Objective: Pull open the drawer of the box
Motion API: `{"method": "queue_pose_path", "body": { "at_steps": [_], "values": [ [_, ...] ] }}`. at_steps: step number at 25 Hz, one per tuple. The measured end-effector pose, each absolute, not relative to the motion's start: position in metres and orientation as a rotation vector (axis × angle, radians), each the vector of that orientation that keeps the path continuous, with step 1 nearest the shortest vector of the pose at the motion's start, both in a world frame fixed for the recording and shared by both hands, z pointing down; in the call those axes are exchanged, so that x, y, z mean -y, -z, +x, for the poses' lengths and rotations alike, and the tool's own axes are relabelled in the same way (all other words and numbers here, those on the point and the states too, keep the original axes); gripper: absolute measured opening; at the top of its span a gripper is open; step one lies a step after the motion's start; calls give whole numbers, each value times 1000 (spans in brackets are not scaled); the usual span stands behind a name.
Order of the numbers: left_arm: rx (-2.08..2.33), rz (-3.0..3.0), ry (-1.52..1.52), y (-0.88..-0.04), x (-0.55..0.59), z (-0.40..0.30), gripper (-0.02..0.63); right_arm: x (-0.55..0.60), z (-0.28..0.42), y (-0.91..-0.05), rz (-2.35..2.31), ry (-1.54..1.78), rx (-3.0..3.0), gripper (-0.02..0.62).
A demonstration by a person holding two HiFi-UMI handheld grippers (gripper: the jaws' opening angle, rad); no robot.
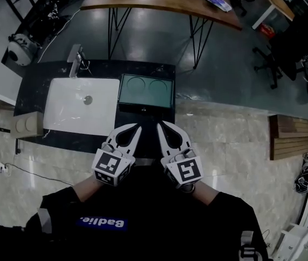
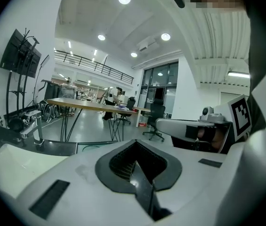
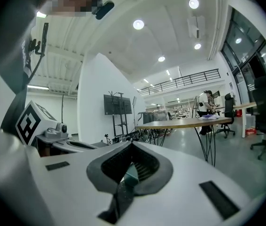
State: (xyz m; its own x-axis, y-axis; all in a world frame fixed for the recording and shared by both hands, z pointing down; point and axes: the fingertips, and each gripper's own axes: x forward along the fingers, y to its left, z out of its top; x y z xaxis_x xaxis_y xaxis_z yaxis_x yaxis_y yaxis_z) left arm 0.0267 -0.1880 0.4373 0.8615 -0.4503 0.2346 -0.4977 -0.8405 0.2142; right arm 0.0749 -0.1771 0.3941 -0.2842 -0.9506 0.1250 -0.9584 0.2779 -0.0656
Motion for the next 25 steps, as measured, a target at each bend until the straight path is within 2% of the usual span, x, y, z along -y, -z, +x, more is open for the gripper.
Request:
{"method": "queue_pose_path", "body": {
  "at_steps": [25],
  "values": [
    [878,2582,-424,-498,223,56,3,213,104,-414,1682,-240,2557,0]
  ]
}}
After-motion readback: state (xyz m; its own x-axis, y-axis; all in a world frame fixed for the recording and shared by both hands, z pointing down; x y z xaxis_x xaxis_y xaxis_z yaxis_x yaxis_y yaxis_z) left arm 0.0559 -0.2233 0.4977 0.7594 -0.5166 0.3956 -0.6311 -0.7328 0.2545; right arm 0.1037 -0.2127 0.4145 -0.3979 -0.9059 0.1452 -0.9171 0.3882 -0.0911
